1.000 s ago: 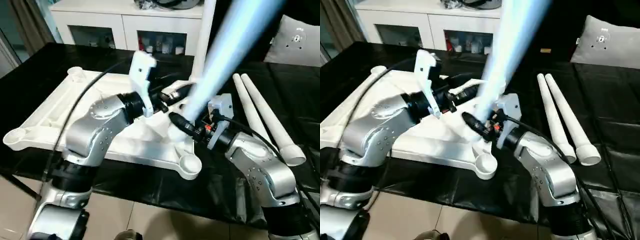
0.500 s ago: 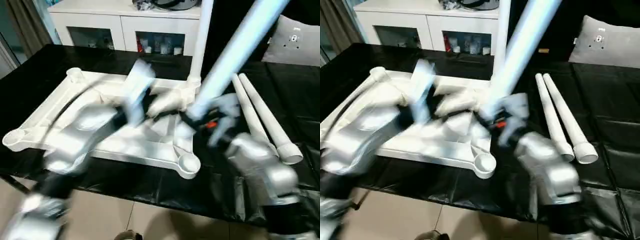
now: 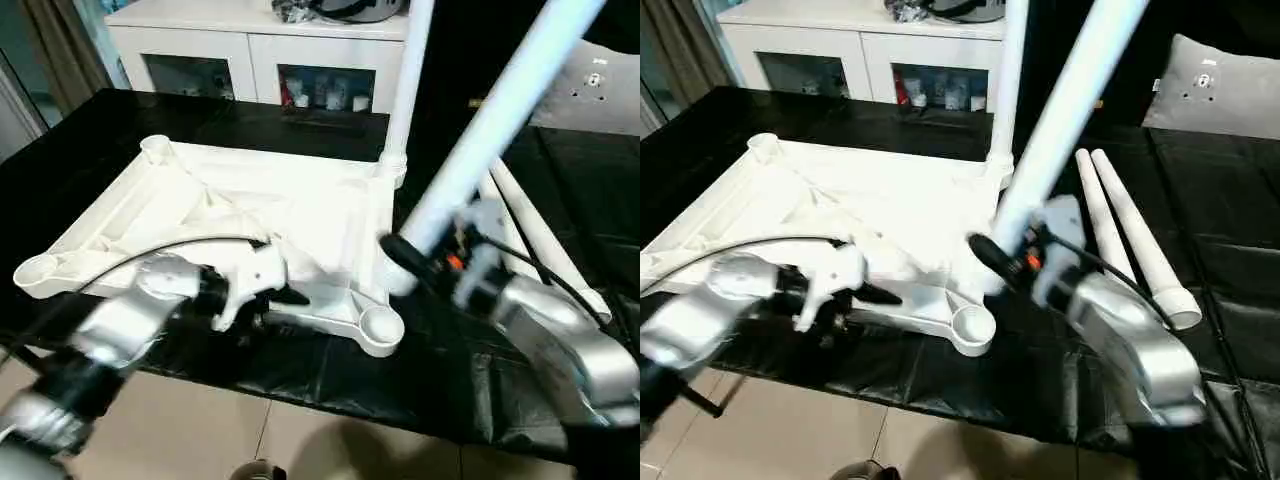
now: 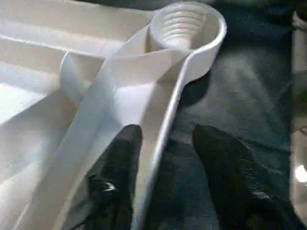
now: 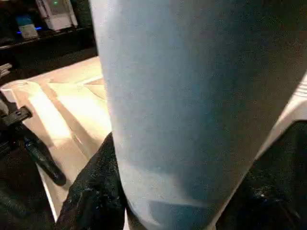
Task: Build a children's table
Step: Pick table leg, then insert table leg to table base
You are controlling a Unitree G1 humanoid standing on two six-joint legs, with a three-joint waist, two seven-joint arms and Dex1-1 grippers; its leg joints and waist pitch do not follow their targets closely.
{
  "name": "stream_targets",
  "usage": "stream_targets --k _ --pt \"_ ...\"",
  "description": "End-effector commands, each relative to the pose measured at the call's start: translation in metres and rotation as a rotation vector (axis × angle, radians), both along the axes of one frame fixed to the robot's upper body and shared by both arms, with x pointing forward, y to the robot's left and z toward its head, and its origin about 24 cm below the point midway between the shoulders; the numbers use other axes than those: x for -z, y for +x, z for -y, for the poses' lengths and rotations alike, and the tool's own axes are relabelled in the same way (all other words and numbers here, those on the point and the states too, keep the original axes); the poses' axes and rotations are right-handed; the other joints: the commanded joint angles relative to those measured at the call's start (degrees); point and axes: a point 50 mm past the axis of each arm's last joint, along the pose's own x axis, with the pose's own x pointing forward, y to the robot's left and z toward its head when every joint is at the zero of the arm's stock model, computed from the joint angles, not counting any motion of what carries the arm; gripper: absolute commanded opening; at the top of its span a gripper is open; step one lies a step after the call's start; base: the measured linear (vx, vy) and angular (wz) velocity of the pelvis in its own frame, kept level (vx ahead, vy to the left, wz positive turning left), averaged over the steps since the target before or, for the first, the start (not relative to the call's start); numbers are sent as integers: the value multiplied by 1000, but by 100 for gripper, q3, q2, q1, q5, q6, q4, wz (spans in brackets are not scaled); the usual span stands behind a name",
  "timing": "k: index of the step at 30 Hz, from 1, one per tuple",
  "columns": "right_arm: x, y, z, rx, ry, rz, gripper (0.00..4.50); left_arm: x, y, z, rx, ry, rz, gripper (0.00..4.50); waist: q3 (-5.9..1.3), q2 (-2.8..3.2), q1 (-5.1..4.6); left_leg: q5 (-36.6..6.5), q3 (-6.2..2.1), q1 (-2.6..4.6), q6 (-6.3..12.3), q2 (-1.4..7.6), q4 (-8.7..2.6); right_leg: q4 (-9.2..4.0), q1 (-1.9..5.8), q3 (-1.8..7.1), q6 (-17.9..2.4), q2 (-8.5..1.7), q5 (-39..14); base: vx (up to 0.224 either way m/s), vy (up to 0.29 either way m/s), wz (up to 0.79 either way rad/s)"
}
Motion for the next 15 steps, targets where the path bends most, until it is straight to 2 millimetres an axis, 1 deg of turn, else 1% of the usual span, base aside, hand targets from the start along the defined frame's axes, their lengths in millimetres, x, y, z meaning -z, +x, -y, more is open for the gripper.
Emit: stream_targets --k 1,2,4,5,6,7,8,9,11,12,15 --pt "-6 -2 -2 -16 -8 31 190 -3 5 0 17 12 18 200 -412 26 2 -1210 -125 160 -196 263 -402 -452 250 255 -1017 -453 -824 0 0 0" --pt "-6 -2 -2 -24 -8 31 190 -2 7 0 18 11 17 177 -421 12 5 -1202 -128 162 -175 275 -397 -437 258 256 -1092 -464 -734 0 0 0" --pt "-6 -5 -1 -43 8 24 190 1 11 -1 36 26 -2 174 -433 19 1 -1125 -131 156 -135 277 -383 -411 270 252 -1164 -461 -531 0 0 0" --pt "-6 -5 -1 -44 10 23 190 1 11 -1 38 28 -3 170 -426 8 2 -1106 -119 150 -91 260 -376 -437 268 252 -1164 -453 -526 0 0 0" --pt "-6 -6 0 -44 11 24 190 3 12 -2 49 34 -9 153 -428 11 11 -1059 -115 150 -34 264 -369 -437 269 253 -1175 -461 -521 0 0 0" --pt "-7 -6 1 -42 11 25 190 4 13 -2 63 32 -17 139 -428 12 14 -1067 -117 154 -35 269 -370 -438 270 253 -1172 -467 -552 0 0 0" --pt "-7 -6 1 -41 11 25 190 4 13 -2 68 31 -21 139 -430 53 10 -1100 -121 163 -53 275 -371 -441 267 250 -1181 -463 -573 0 0 0" --pt "-7 -6 1 -40 11 26 190 4 14 -2 73 31 -23 130 -430 42 11 -1118 -125 164 -58 281 -375 -438 267 249 -1197 -466 -574 0 0 0" --pt "-8 -7 2 -37 10 27 190 5 15 -3 85 43 -23 109 -426 43 7 -1197 -124 171 -77 287 -382 -434 261 247 -1241 -464 -595 0 0 0" --pt "-8 -7 3 -32 10 29 190 7 15 -6 96 68 -19 98 -430 57 13 -1221 -128 171 -82 287 -381 -441 267 248 -1251 -475 -631 0 0 0" --pt "-8 -7 3 -30 12 29 190 9 15 -8 105 90 -13 79 -427 47 11 -1244 -134 166 -88 293 -388 -441 272 248 -1251 -480 -658 0 0 0"
